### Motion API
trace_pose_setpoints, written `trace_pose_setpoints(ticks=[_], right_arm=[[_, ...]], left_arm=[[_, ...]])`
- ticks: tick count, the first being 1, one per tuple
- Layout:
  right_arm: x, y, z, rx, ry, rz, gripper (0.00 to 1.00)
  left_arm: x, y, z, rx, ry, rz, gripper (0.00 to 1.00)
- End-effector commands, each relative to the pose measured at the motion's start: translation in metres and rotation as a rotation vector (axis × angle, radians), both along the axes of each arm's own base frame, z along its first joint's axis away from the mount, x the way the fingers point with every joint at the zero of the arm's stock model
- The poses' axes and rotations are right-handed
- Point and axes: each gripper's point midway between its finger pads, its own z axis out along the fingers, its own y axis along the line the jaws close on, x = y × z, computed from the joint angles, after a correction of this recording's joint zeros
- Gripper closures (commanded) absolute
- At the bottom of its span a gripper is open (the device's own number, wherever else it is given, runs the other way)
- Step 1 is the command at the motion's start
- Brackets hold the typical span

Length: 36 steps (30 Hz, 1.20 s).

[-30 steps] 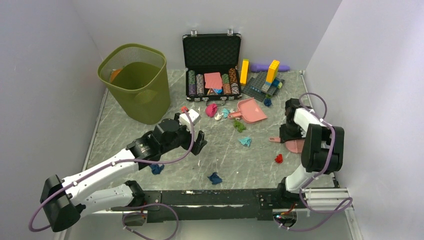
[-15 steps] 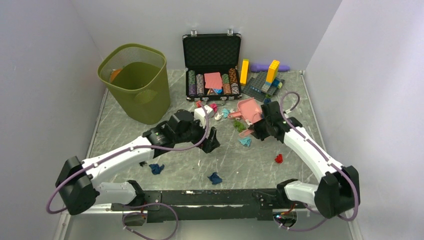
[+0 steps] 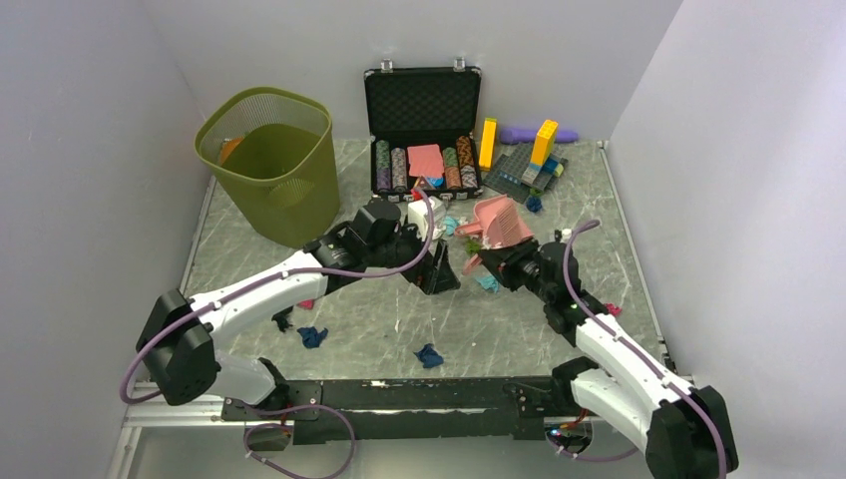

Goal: Sweep away the paper scraps from the table

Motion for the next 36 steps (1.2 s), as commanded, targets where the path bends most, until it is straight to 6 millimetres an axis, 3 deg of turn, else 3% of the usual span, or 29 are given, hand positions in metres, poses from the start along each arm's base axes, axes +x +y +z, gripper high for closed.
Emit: trace_pose_setpoints(ticks=[1, 7, 15, 17, 18, 19, 26, 29, 31, 32, 33, 34, 35, 36], right_arm=[[0.005, 0.031, 0.08, 0.19, -0.383, 0.154, 1.0], [0.01, 0.043, 0.083, 0.157, -0.362, 0.228, 1.0], [0.014, 0.044, 0.085, 0.173, -0.304, 0.191, 1.0], [0.014, 0.045, 0.085, 0.177, -0.297, 0.19, 1.0], [0.014, 0.044, 0.079, 0.071, -0.358, 0.225, 1.0], [0.014, 0.046, 0.082, 0.159, -0.292, 0.197, 1.0], [0.007, 0.049, 0.078, 0.171, -0.252, 0.197, 1.0], [0.004, 0.05, 0.079, 0.167, -0.245, 0.199, 1.0], [0.002, 0.05, 0.078, 0.154, -0.229, 0.2, 1.0], [0.001, 0.049, 0.076, 0.144, -0.213, 0.199, 0.91], [0.002, 0.046, 0.074, 0.123, -0.19, 0.179, 0.61], [0.003, 0.041, 0.072, 0.093, -0.172, 0.156, 0.25], [0.003, 0.036, 0.071, 0.066, -0.157, 0.132, 0.04], [0.003, 0.031, 0.07, 0.05, -0.151, 0.106, 0.01]], left_arm=[[0.006, 0.0, 0.042, -0.076, -0.114, 0.001, 0.02], [0.01, -0.003, 0.04, -0.091, -0.128, 0.011, 0.01], [0.031, -0.009, 0.032, -0.057, -0.17, 0.058, 0.2], [0.037, -0.013, 0.03, -0.042, -0.169, 0.064, 0.27], [0.04, -0.015, 0.03, -0.036, -0.17, 0.071, 0.32], [0.043, -0.017, 0.029, -0.029, -0.171, 0.075, 0.35], [0.056, -0.024, 0.03, -0.013, -0.194, 0.085, 0.62], [0.059, -0.024, 0.027, 0.002, -0.196, 0.093, 0.81], [0.058, -0.024, 0.025, 0.006, -0.191, 0.092, 1.0], [0.058, -0.022, 0.024, 0.011, -0.187, 0.099, 1.0], [0.059, -0.02, 0.022, 0.02, -0.185, 0.113, 1.0], [0.06, -0.017, 0.021, 0.027, -0.184, 0.126, 1.0], [0.06, -0.013, 0.021, 0.034, -0.189, 0.144, 1.0], [0.061, -0.008, 0.021, 0.044, -0.194, 0.163, 1.0]])
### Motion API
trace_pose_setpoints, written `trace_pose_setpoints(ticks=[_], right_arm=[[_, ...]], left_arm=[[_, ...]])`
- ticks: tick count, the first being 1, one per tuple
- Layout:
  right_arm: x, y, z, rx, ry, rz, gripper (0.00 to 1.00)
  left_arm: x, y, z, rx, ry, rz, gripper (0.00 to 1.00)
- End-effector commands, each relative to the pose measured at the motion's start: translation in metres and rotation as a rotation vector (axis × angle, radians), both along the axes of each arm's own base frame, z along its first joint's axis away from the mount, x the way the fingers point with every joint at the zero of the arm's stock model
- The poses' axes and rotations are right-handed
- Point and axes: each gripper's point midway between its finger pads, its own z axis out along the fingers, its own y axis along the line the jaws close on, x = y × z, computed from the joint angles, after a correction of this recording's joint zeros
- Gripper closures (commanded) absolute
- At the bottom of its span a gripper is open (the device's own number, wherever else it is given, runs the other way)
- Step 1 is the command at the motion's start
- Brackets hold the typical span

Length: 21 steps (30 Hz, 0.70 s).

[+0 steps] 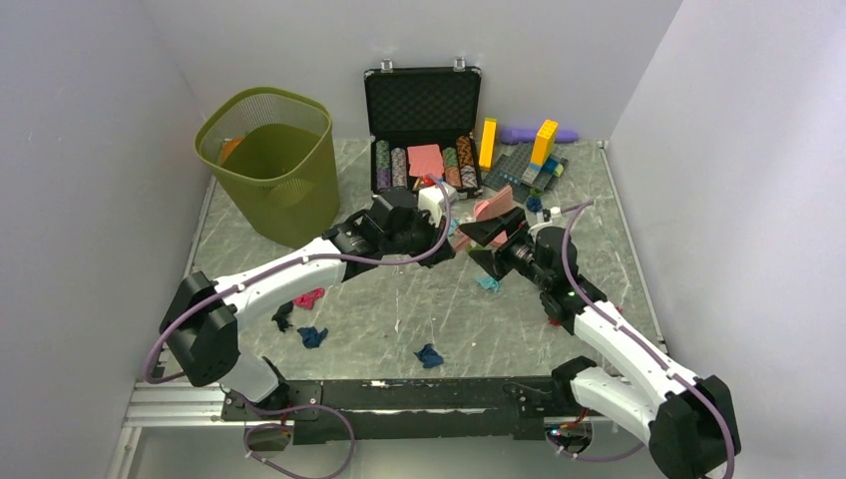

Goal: Sweep away the paper scraps from the table

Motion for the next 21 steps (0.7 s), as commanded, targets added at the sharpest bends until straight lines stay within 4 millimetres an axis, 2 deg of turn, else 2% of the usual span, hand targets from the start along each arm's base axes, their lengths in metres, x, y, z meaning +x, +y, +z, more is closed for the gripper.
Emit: trace_pose_setpoints(ticks=[1, 7, 10, 13, 15, 17, 21], right_arm=[[-0.001, -0.016, 0.018, -0.058, -0.002, -0.085, 0.01], [-0.005, -0.034, 0.01, -0.074, 0.028, -0.169, 0.0], [-0.005, -0.055, 0.008, -0.206, 0.038, -0.238, 0.0], [-0.002, -0.066, 0.013, -0.329, -0.037, -0.245, 0.0], [0.003, -0.062, 0.025, -0.392, -0.148, -0.194, 0.01], [0.004, -0.05, 0.04, -0.439, -0.265, -0.103, 0.0], [-0.007, -0.026, 0.074, -0.478, -0.47, 0.086, 0.0]], left_arm=[[0.012, 0.011, 0.018, -0.008, -0.071, 0.079, 1.0], [0.016, 0.032, 0.02, 0.041, -0.072, 0.15, 1.0], [0.017, 0.042, 0.023, 0.057, -0.047, 0.172, 1.0], [0.016, 0.052, 0.027, 0.084, -0.064, 0.187, 1.0], [0.01, 0.051, 0.031, 0.07, -0.046, 0.134, 1.0], [0.001, 0.049, 0.038, 0.042, 0.007, 0.084, 1.0], [-0.015, 0.049, 0.062, -0.06, 0.115, 0.019, 1.0]])
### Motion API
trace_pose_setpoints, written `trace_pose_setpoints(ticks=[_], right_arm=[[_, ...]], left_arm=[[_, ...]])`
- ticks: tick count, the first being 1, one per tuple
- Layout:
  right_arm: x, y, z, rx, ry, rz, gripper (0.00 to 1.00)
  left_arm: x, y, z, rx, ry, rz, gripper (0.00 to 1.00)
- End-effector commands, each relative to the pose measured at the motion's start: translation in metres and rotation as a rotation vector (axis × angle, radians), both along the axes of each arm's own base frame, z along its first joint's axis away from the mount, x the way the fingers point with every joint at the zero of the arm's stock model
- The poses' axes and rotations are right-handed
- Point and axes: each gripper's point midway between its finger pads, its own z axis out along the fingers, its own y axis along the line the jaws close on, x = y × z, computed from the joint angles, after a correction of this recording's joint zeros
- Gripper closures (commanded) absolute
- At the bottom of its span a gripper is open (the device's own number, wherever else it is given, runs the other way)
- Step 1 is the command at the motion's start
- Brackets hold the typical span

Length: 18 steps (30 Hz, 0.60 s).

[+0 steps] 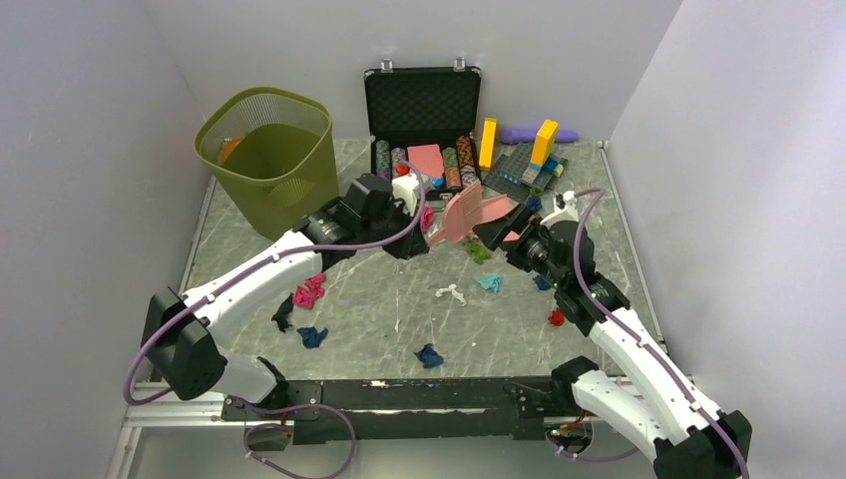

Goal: Sweep away the paper scraps from the table

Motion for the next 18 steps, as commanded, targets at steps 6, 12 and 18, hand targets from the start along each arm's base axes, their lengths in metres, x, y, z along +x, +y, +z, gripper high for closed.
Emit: trace_pose_setpoints(ticks=[6, 12, 18], right_arm=[[-0.027, 0.027, 0.08, -0.22, -0.332, 0.386, 0.0], [-0.026, 0.024, 0.056, -0.191, -0.274, 0.348, 0.0], [-0.046, 0.052, 0.047, 0.061, -0.278, 0.465, 0.0]], left_arm=[[-0.048, 0.007, 0.075, -0.279, 0.193, -0.147, 1.0], [-0.055, 0.014, 0.088, -0.463, 0.253, -0.187, 1.0], [-0.065, 0.017, 0.096, -0.505, 0.24, -0.25, 1.0]])
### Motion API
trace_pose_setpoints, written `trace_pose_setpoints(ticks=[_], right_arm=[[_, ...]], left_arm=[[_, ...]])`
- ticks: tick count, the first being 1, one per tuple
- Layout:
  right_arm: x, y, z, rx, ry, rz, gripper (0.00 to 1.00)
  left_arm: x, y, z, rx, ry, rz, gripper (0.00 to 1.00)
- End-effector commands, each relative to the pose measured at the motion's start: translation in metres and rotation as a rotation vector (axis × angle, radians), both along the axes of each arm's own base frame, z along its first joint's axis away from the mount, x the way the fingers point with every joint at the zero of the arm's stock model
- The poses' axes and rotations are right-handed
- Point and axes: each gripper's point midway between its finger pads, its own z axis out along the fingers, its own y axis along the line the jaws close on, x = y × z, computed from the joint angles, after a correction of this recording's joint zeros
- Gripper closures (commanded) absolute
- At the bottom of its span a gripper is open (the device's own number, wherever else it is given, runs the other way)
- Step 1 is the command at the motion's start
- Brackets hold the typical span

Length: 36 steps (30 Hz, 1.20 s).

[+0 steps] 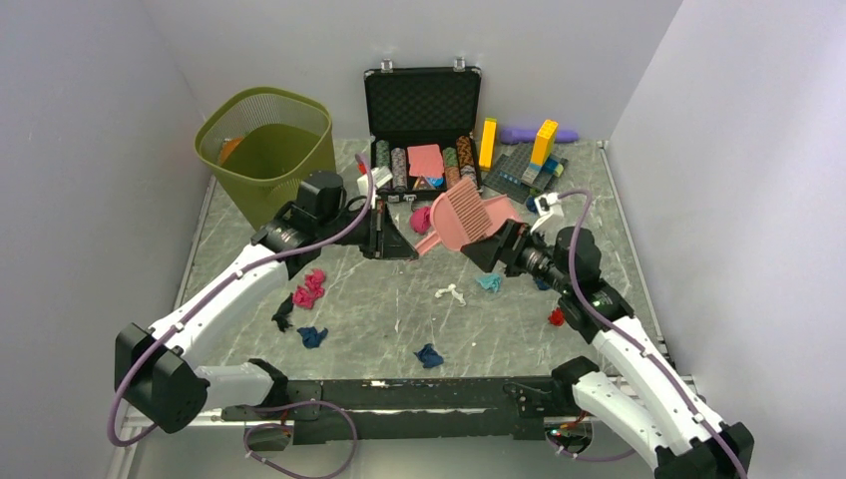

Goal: Sweep away the paper scraps from the table

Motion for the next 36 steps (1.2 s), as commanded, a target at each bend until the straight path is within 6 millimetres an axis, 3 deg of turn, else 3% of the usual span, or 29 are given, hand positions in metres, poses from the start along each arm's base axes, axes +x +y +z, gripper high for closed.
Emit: trace_pose_setpoints(ticks=[1, 3, 6, 9, 16, 18, 22, 30, 34, 35, 36], right_arm=[[-0.015, 0.028, 0.02, 0.212, -0.059, 0.157, 0.0], [-0.017, 0.031, 0.019, 0.226, -0.088, 0.188, 0.0], [-0.027, 0.038, 0.038, 0.327, -0.174, 0.265, 0.0], [-0.029, 0.042, 0.045, 0.374, -0.188, 0.29, 0.0], [-0.03, 0.028, 0.06, 0.476, -0.285, 0.212, 0.04], [-0.032, 0.027, 0.063, 0.493, -0.295, 0.212, 0.13], [-0.03, 0.033, 0.057, 0.456, -0.253, 0.24, 0.4], [-0.029, 0.027, 0.058, 0.449, -0.256, 0.197, 0.98], [-0.026, 0.028, 0.053, 0.425, -0.237, 0.19, 1.0], [-0.023, 0.027, 0.049, 0.406, -0.222, 0.178, 1.0], [-0.021, 0.027, 0.049, 0.385, -0.22, 0.173, 1.0]], left_arm=[[-0.018, -0.007, 0.04, -0.172, -0.08, -0.115, 1.0], [-0.024, -0.006, 0.044, -0.191, -0.109, -0.153, 1.0], [-0.026, -0.006, 0.045, -0.185, -0.088, -0.16, 1.0], [-0.033, -0.009, 0.042, -0.238, -0.043, -0.206, 1.0], [-0.036, -0.012, 0.029, -0.256, 0.012, -0.209, 1.0], [-0.034, -0.012, 0.027, -0.25, 0.012, -0.191, 1.0], [-0.034, -0.015, 0.025, -0.258, 0.04, -0.193, 1.0], [-0.032, -0.017, 0.014, -0.238, 0.066, -0.186, 1.0], [-0.03, -0.019, 0.015, -0.253, 0.059, -0.183, 0.98], [-0.029, -0.019, 0.015, -0.256, 0.059, -0.184, 0.94], [-0.03, -0.02, 0.015, -0.255, 0.058, -0.19, 0.81]])
